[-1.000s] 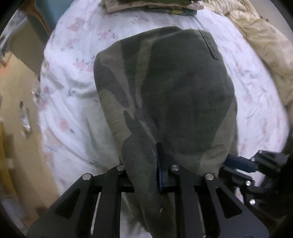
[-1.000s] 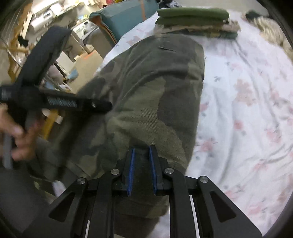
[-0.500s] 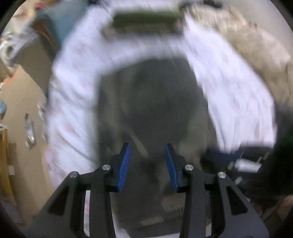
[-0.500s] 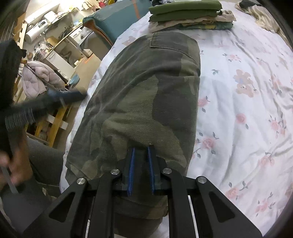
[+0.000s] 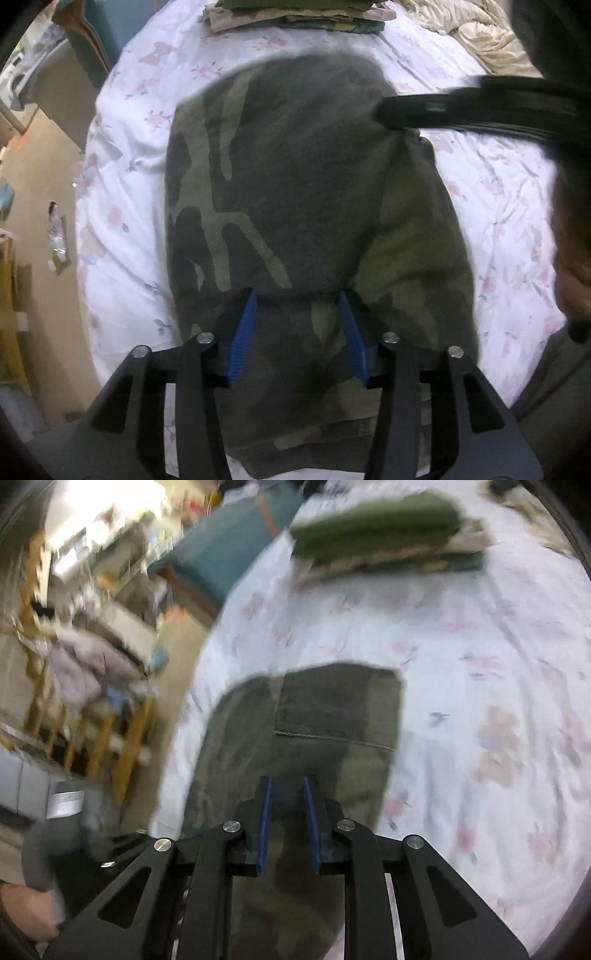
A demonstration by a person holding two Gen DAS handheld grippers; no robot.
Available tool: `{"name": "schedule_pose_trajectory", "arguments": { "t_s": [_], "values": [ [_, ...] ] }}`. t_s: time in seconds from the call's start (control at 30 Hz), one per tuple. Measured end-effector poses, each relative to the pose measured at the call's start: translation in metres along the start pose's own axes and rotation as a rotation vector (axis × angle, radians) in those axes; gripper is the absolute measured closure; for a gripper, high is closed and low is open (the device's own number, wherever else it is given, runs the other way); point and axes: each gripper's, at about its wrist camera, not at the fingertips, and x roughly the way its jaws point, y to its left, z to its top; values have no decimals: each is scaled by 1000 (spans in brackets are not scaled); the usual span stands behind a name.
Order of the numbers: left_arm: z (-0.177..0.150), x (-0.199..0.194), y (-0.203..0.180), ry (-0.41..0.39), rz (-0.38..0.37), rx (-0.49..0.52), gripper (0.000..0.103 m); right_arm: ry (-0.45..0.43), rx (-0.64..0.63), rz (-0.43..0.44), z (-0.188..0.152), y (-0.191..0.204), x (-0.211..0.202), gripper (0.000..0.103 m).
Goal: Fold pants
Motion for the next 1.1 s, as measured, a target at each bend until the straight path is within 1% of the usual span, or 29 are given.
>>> {"name": "schedule_pose_trajectory", "arguments": {
  "t_s": [0.03,0.07,0.1,0.13,0.17,0.23,0.33,0.37,0.4,0.43,0.47,0.5,0.53,0.57,0.6,0.67,0.7,0.73,0.8,0.83,0.9,0.97,1.0,1.07,1.1],
  "values": [
    [0,0,1,-5,-3,0,52,4,-2,-57,4,0,9,80],
    [0,0,2,0,-13,-3,51,8,10,-115,10,-3,19,81],
    [1,2,2,3,-19,-5,51,9,21,-149,15,-7,26,81],
    [2,2,2,3,-18,-2,51,29,38,-159,16,-13,34,83],
    [4,3,3,5,-16,2,51,50,45,-153,15,-17,39,84],
    [6,6,4,29,-24,-9,51,56,27,-139,18,-16,33,84],
    [5,7,5,40,-26,-15,50,0,28,-90,11,-21,-4,82],
    [6,7,5,39,-24,-10,50,-20,56,-53,3,-25,-22,76],
    [6,7,4,40,-22,-10,50,-36,81,-17,-6,-27,-36,75],
    [7,7,5,42,-22,-13,50,-52,112,20,-24,-29,-54,67],
    [7,7,5,44,-24,-20,50,-58,141,42,-38,-30,-64,43],
    [7,7,5,45,-24,-23,50,-67,190,69,-62,-34,-75,31],
    [8,7,5,46,-23,-25,49,-72,229,98,-78,-35,-77,15],
    [8,7,5,47,-21,-27,49,-62,297,142,-101,-40,-77,13],
    [9,7,5,49,-18,-31,49,-37,353,178,-116,-42,-70,13],
    [9,6,3,48,-10,-34,49,16,502,269,-152,-50,-45,13],
    [10,6,3,47,-7,-33,48,30,552,298,-161,-52,-36,13],
    [10,6,2,44,-3,-29,47,61,605,346,-171,-53,-21,13],
    [9,6,2,42,4,-21,44,112,628,429,-177,-46,0,13],
    [8,6,4,42,7,-22,42,134,611,460,-178,-41,7,13],
    [6,7,11,47,14,-31,40,146,592,462,-180,-33,14,13],
    [3,7,17,50,31,-36,40,183,619,503,-187,-28,22,12],
    [3,8,18,50,41,-33,40,202,609,502,-189,-23,26,12],
    [1,10,19,58,58,-21,40,189,577,463,-188,-18,29,12],
    [1,11,20,60,62,-19,40,163,574,442,-190,-15,29,12]
  ]
}}
